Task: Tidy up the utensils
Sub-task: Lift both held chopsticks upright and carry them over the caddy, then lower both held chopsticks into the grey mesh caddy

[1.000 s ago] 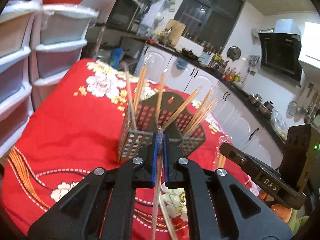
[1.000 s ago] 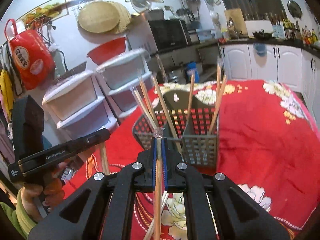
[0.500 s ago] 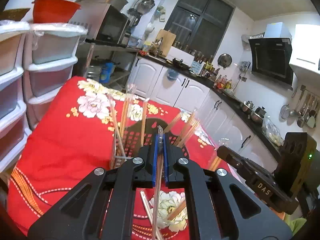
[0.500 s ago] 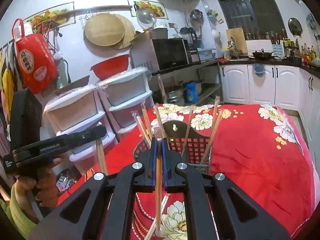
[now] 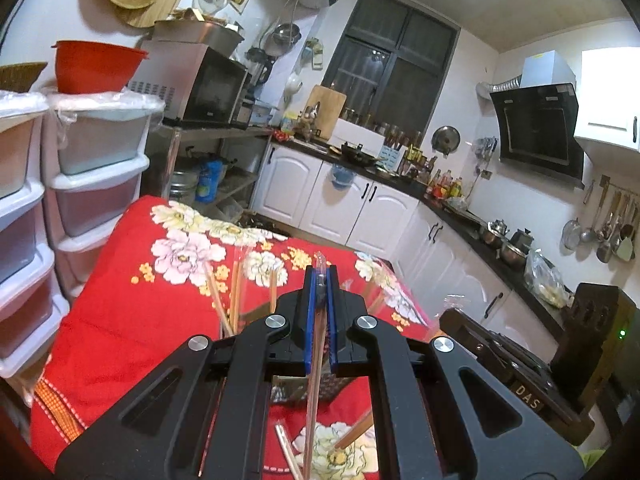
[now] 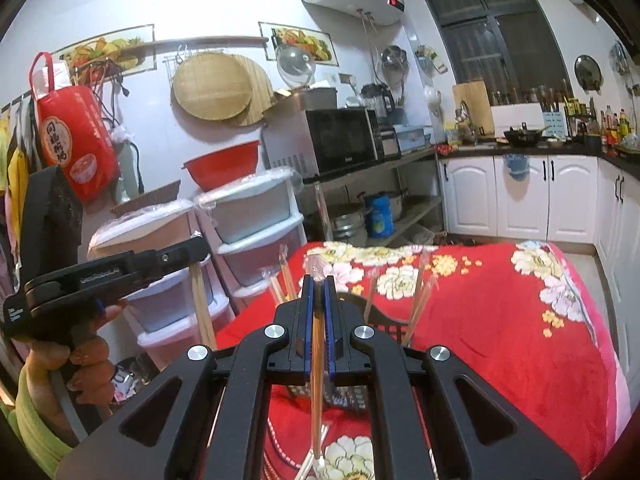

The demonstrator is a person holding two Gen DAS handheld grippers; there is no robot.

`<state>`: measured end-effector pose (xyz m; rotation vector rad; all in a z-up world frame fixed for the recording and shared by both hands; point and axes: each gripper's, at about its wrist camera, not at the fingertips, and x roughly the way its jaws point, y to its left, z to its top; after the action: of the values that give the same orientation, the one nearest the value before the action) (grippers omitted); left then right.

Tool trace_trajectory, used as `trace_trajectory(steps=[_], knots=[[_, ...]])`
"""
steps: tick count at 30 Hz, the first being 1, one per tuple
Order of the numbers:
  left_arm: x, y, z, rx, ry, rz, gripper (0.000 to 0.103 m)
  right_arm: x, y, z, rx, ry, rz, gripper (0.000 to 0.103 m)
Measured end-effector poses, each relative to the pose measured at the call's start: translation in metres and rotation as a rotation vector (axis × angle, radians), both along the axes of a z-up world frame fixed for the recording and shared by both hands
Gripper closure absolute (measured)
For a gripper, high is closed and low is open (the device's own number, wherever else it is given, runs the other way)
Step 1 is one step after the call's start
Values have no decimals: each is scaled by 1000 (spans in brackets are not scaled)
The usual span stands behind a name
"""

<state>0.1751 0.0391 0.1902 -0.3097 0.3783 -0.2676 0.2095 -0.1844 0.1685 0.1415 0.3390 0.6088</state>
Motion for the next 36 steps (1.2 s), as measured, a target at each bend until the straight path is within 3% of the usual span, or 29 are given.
trace_trajectory(steps=[24, 36], knots=[[34, -32, 47, -4, -88, -4, 102, 33, -10, 47, 52, -89, 7, 98], [55, -30, 58, -7, -104, 44, 102, 56, -18, 64, 91, -118, -12, 98]])
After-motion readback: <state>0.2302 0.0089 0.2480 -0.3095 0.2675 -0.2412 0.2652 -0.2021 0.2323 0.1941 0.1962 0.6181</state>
